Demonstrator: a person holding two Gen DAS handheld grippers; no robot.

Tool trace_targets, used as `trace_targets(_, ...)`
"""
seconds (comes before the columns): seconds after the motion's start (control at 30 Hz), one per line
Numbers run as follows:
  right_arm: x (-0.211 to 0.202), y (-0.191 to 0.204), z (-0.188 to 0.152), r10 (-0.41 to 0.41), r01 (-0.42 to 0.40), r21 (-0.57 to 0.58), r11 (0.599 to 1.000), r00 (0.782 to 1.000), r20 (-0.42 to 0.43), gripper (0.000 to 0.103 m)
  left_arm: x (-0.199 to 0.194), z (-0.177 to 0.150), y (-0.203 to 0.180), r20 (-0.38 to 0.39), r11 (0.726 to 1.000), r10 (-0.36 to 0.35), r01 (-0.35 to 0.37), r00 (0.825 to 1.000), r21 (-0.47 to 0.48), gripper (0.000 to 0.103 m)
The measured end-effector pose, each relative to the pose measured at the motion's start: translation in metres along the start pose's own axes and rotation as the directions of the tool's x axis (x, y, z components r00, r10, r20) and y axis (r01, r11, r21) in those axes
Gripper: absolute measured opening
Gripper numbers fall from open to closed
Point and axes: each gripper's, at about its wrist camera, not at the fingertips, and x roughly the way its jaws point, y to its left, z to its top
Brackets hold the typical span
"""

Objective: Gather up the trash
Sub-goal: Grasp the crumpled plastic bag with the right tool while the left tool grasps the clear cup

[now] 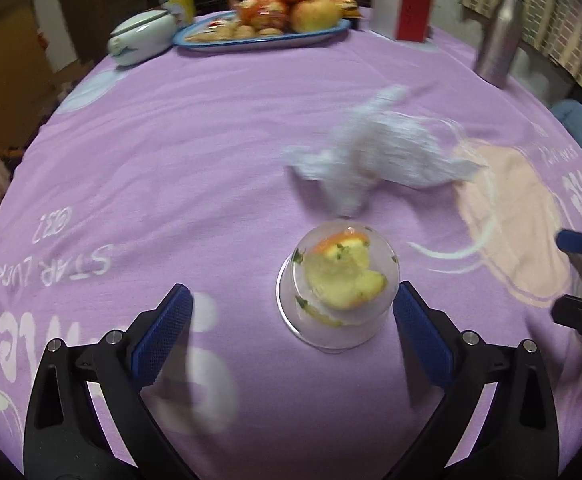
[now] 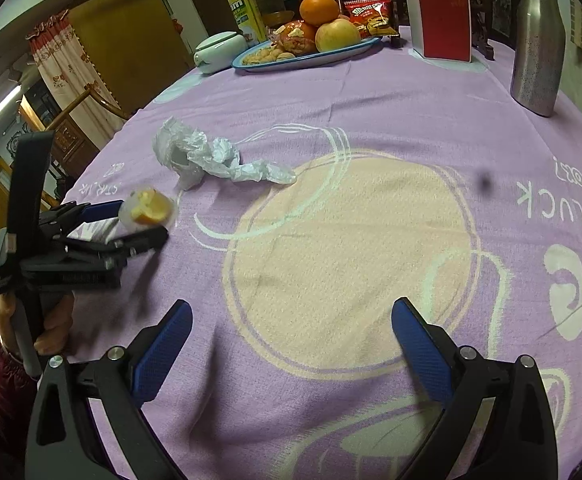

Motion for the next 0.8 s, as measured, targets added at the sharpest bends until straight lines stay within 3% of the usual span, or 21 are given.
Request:
trace_targets(0.13,0.000,0.000,0.000,0.002,-0.002,0.003,1.000,1.000,0.002,0.099,0.001,-0.001,0.026,0.024,0.997,0.038,-0.036,0.999,-0.072,0.098)
trace_targets(0.57,0.001,0.000,0.000,-0.006,0.006,-0.002,1.000,1.000,0.002,0.099,0.000,0.000,0.025,0.023,0.997,0.049,-0.047,0.999,-0.069,0.098)
trace_targets(0.8,0.018,0.025,0.006,-0.160,0.152,-0.128,0.980,0.986,-0.049,0.099,0.000,0.000,0.026,0.023,0.997,0.048,-0.047,0.999,-0.068,0.098)
